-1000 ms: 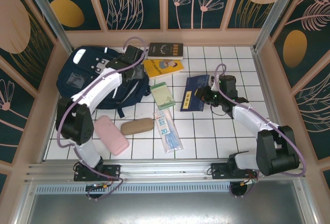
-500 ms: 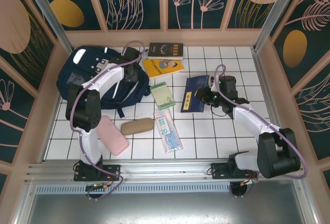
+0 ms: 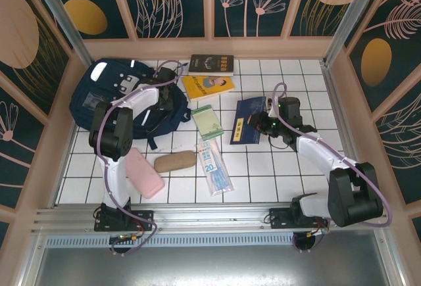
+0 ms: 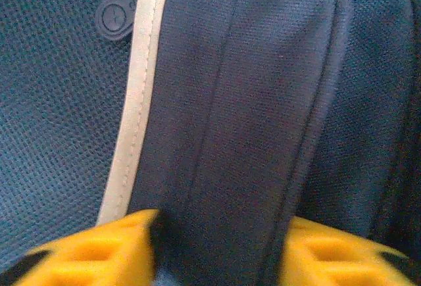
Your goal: Pack the student bag
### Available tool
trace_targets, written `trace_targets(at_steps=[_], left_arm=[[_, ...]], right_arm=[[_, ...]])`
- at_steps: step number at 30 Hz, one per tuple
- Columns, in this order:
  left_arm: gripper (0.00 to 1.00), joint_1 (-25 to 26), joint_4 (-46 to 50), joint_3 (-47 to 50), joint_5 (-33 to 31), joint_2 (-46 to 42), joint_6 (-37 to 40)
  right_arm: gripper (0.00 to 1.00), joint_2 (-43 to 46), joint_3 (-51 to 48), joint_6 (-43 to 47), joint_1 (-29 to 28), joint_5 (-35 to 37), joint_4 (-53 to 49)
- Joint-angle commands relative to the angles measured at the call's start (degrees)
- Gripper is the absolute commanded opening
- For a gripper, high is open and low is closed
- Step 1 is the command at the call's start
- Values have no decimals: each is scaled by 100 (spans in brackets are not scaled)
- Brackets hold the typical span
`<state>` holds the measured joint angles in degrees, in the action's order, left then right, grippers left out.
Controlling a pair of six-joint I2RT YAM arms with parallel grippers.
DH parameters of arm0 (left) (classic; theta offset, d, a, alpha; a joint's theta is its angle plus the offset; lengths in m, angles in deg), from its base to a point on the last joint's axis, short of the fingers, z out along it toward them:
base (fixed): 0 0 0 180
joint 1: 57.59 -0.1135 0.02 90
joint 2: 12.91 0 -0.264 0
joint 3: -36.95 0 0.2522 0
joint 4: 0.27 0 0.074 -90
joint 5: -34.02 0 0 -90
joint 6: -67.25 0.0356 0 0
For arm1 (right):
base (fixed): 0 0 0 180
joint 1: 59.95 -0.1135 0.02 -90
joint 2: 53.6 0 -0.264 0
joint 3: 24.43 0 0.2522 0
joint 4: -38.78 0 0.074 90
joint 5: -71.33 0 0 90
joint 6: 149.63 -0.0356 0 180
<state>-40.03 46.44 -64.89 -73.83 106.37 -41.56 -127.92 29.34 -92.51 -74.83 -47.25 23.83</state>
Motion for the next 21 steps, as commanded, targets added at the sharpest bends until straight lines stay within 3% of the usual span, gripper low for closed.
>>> trace_targets(at_steps=[1, 4, 13, 21], left_arm=[[25, -183, 76, 96, -108, 311, 39], [0, -235, 122, -2, -15, 181, 59], [0, -238, 587, -870, 237, -1071, 121], [0, -236, 889, -1053, 748, -1886, 118]], right_arm=[[0, 10, 101, 98, -73, -150, 30], [0, 91, 160, 115, -102, -74, -59], [0, -57, 474, -98, -212, 15, -195], [0, -207, 653, -769, -478, -867, 756]])
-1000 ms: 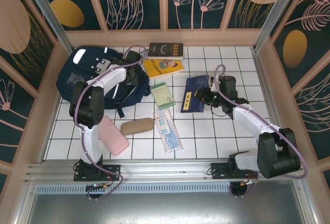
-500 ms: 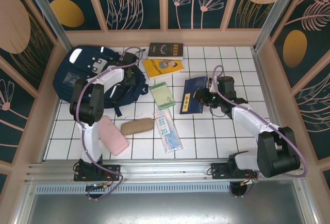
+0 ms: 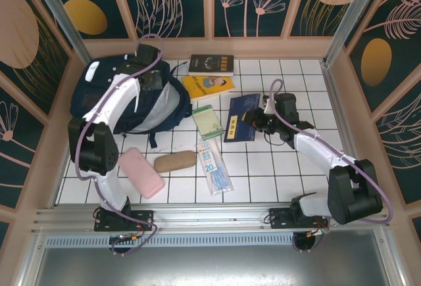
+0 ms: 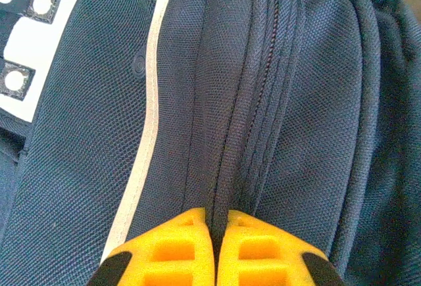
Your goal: Pack the student bag
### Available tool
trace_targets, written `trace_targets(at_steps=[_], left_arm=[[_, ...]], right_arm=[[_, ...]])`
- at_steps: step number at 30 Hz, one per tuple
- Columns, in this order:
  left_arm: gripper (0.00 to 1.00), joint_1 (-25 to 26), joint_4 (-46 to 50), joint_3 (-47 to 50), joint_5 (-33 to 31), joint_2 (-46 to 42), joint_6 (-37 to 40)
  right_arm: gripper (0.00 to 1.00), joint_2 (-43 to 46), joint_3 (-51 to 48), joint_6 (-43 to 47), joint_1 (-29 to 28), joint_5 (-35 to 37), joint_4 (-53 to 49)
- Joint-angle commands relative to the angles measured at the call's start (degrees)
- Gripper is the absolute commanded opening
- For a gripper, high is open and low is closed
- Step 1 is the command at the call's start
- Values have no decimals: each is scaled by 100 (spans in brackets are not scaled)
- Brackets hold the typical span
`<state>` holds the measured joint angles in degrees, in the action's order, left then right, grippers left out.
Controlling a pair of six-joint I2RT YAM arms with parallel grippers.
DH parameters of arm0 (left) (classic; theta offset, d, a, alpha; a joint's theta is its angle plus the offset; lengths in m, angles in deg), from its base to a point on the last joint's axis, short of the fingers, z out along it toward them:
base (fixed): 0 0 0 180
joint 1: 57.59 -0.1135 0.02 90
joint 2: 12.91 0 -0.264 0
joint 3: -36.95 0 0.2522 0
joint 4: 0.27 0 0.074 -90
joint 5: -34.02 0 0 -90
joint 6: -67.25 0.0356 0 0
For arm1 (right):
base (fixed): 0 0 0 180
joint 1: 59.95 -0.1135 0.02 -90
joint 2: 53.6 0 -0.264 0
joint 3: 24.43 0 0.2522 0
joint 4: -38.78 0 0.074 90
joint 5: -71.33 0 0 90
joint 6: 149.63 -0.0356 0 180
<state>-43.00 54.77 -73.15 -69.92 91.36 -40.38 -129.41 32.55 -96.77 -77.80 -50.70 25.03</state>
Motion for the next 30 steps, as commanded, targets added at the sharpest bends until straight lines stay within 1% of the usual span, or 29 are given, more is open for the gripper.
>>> trace_targets(at_steps=[1, 5, 8, 10, 12, 15, 19, 20, 22, 25, 30], left_arm=[[0, 54, 67, -230, 474, -460, -8], [0, 60, 129, -366, 729, -768, -29], [0, 59, 265, -650, 961, -794, -65], [0, 61, 370, -861, 1035, -794, -73], [0, 62, 418, -986, 1168, -832, -48], [0, 62, 440, -1113, 1385, -944, -31], [0, 46, 361, -1023, 1615, -1181, -13], [0, 15, 342, -966, 1714, -1234, -18], [0, -66, 183, -767, 2120, -1407, -86], [0, -175, 67, -647, 2364, -1588, -185], [0, -205, -9, -624, 2659, -1593, -275]], right_arm=[[0, -103, 446, -425, -300, -598, 723], [0, -486, 1020, -718, -744, -584, 874], [0, -1005, 1417, -1277, -1025, -715, 1429], [0, -1497, 1936, -1440, -1259, -639, 1564], [0, -1989, 2496, -1496, -1429, -437, 1410], [0, -2768, 3160, -1822, -1557, -339, 1579], [0, -3788, 4166, -2105, -1727, -304, 1737], [0, -4007, 4437, -2112, -1779, -299, 1723], [0, -4532, 5063, -2213, -1881, -268, 1566], [0, -5170, 5772, -2531, -2049, -300, 1674], [0, -5715, 6428, -2869, -2331, -30, 1939]])
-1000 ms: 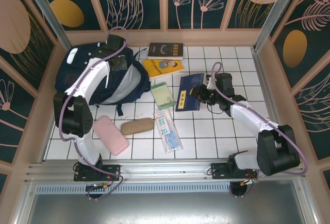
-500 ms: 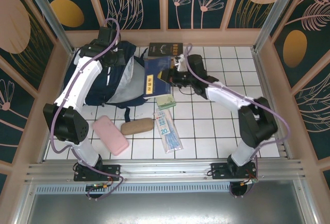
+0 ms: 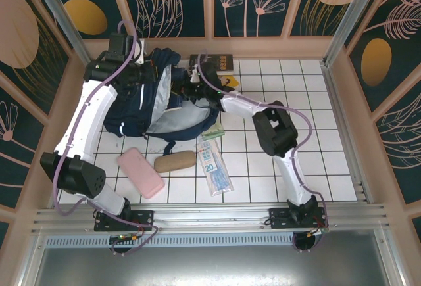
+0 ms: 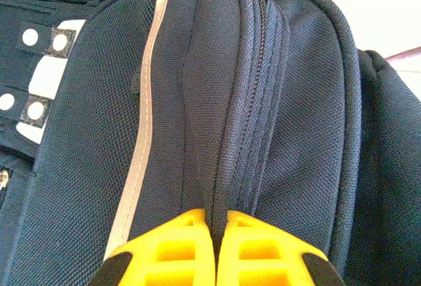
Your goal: Pack the student bag
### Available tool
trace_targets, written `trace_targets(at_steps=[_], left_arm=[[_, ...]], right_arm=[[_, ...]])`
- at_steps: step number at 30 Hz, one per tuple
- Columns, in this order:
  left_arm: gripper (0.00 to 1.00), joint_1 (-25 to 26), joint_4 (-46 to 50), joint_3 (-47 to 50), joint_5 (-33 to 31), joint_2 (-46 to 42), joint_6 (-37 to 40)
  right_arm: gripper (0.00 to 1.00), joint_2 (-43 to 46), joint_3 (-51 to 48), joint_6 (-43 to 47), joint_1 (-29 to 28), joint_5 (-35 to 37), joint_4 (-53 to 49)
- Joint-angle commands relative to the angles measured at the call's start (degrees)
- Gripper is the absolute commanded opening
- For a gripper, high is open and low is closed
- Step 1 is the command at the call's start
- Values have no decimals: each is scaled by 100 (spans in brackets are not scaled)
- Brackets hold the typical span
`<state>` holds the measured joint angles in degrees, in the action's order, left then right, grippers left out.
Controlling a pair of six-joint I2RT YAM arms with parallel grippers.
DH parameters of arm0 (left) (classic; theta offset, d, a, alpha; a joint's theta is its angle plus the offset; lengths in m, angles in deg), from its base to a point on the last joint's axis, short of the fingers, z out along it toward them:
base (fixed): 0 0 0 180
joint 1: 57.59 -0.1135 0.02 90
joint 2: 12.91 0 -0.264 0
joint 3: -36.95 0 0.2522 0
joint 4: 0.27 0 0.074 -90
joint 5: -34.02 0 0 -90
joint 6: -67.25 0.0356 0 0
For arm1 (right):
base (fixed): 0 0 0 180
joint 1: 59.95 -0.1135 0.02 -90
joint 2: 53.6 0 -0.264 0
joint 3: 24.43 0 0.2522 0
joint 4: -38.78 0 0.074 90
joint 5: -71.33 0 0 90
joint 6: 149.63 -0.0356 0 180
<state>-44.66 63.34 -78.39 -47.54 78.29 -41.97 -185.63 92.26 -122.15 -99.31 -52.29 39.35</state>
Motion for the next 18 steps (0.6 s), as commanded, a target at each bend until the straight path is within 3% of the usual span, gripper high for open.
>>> trace_targets(at_steps=[1, 8, 13, 14, 15, 16, 18], left_arm=[[0, -39, -873, -105, 454, -276, -123], [0, -36, -996, -127, 808, -338, -266], [0, -38, -1020, -86, 814, -375, -284], [0, -41, -1009, -77, 768, -375, -284], [0, -42, -997, -72, 688, -372, -277], [0, -44, -978, -74, 593, -374, -274], [0, -44, -952, -73, 456, -350, -275]], right_arm=[[0, -188, 613, -348, -227, 206, 435], [0, -1065, 1853, -512, -415, 1042, -327], [3, -2195, 3582, -690, -555, 1315, -874], [12, -2411, 3906, -691, -579, 1315, -947], [30, -2613, 4244, -679, -596, 1315, -1053], [41, -2730, 4437, -646, -600, 1310, -1160], [55, -2629, 4350, -426, -593, 1286, -1197]])
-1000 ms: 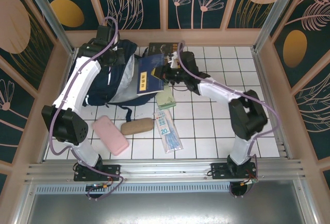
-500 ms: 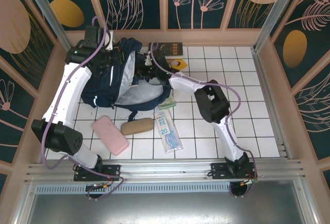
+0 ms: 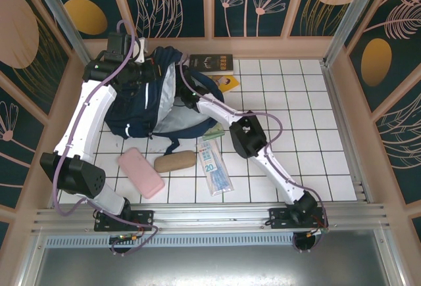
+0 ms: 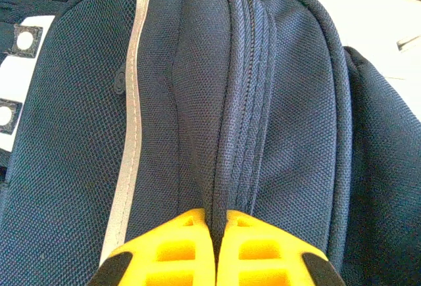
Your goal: Pack the student bag
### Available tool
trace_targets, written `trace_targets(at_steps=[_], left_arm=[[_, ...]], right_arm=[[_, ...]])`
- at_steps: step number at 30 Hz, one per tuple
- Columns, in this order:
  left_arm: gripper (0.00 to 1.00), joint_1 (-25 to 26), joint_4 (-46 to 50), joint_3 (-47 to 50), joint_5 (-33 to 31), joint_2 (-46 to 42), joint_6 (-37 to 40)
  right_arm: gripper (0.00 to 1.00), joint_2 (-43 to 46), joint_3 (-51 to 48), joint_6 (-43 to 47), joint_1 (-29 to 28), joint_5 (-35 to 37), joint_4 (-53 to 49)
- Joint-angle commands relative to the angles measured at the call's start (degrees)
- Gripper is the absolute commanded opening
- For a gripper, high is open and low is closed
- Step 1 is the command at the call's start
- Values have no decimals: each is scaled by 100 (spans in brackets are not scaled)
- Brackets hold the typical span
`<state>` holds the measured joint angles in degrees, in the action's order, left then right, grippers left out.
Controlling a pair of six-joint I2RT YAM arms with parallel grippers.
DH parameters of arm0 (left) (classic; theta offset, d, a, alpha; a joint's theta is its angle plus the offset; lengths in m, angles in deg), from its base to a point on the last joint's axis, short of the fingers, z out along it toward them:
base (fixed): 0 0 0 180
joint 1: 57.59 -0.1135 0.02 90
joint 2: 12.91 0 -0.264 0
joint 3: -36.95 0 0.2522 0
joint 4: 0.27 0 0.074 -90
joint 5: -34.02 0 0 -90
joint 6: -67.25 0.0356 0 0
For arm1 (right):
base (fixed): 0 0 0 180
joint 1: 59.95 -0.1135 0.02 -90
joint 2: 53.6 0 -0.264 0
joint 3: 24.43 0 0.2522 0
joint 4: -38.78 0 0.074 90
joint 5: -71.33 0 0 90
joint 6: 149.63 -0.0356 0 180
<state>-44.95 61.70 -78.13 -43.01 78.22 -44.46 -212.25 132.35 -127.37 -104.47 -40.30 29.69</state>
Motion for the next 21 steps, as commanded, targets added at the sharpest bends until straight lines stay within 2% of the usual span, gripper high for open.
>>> trace_targets(at_steps=[1, 2, 5, 9, 15, 21], left_arm=[[0, -25, -771, -102, -56, -342, -34], [0, -41, -762, -105, -114, -331, -50], [0, -191, -757, -68, -212, -325, -150], [0, -380, -804, -70, -192, -292, -295], [0, -595, -996, 55, -440, -374, -502], [0, -1087, -1328, 381, -1042, -589, -911]], right_arm=[[62, 183, 161, 267, -68, 97, -271], [65, 372, -79, 411, -50, 42, -168], [86, 981, -840, 858, -9, 43, -24], [88, 1726, -1567, 1386, -9, 165, -81], [88, 2483, -2534, 1682, 82, 227, -301], [86, 3856, -4337, 2368, 145, 26, 887]])
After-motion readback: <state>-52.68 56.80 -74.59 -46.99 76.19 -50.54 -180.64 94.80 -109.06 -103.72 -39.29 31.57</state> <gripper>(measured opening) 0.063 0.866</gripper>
